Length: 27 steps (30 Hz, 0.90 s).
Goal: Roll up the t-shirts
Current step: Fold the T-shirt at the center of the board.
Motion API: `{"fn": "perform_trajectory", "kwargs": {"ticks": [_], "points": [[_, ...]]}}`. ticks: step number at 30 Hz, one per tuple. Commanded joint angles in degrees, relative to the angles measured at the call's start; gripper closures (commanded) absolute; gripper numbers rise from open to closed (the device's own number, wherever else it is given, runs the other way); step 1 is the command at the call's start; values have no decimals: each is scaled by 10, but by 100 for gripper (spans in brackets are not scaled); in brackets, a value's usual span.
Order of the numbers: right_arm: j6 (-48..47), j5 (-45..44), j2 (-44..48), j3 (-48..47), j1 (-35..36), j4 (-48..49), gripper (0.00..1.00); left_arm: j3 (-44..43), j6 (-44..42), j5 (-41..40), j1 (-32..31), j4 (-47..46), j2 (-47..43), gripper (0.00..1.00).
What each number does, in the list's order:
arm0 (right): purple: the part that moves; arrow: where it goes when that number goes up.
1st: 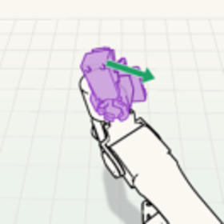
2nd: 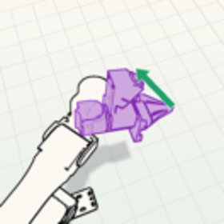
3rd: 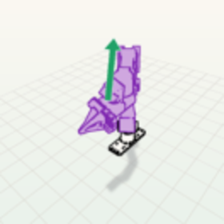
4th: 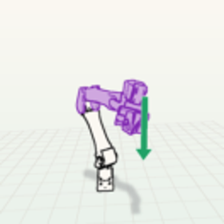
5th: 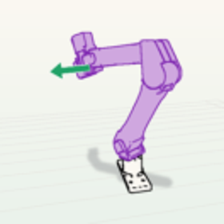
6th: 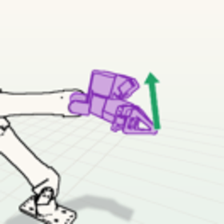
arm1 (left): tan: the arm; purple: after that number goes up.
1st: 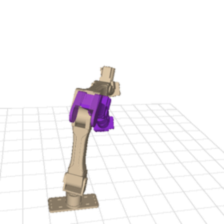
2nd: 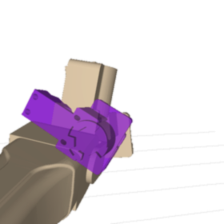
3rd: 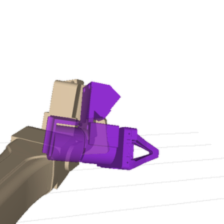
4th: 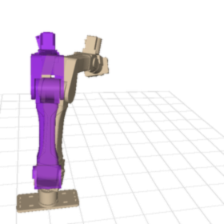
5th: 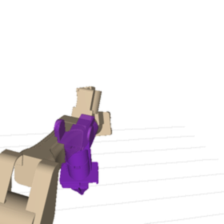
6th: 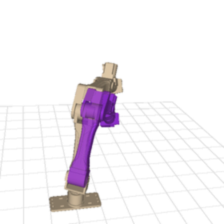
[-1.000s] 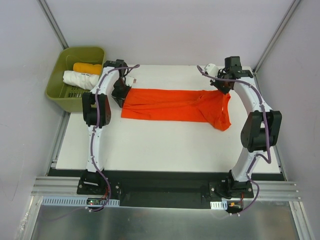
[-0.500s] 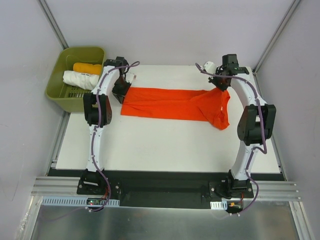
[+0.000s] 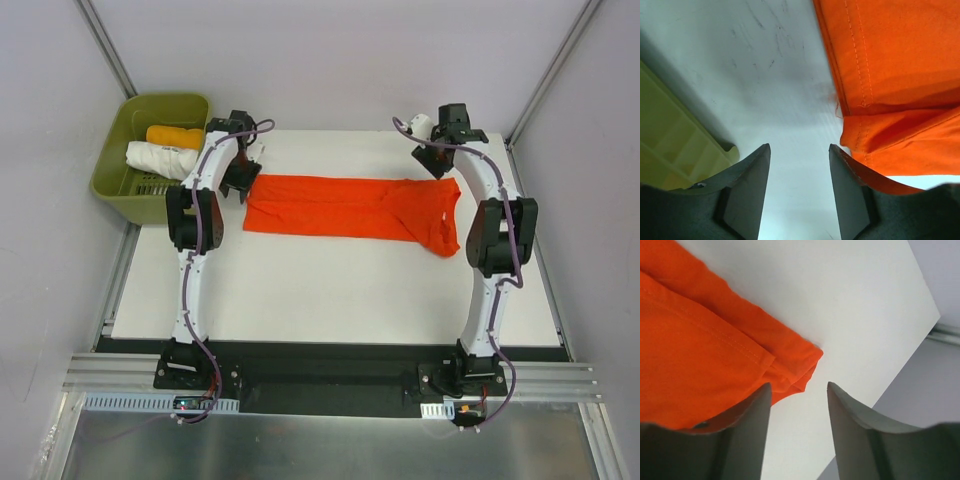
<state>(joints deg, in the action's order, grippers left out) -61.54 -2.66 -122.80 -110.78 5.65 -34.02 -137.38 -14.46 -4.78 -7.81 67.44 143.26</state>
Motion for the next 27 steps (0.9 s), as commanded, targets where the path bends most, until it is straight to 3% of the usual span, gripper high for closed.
{"fn": "perform_trajectory", "kwargs": {"ticks": [1,7,12,21,27], "points": [[88,-17,94,23,-10,-26,43,40,14,5,-4,8,-86,48],[138,99,200,165,-16,-111,41,180,13,122,-6,10,-147,46],[141,146,223,264,-31,-148,40,204,27,148,-6,10,-128,46],[106,165,183,271,-55,-185,41,180,23,151,-6,11,-82,48],[93,175,152,268,-55,-204,41,184,20,152,-9,11,-67,55]]}}
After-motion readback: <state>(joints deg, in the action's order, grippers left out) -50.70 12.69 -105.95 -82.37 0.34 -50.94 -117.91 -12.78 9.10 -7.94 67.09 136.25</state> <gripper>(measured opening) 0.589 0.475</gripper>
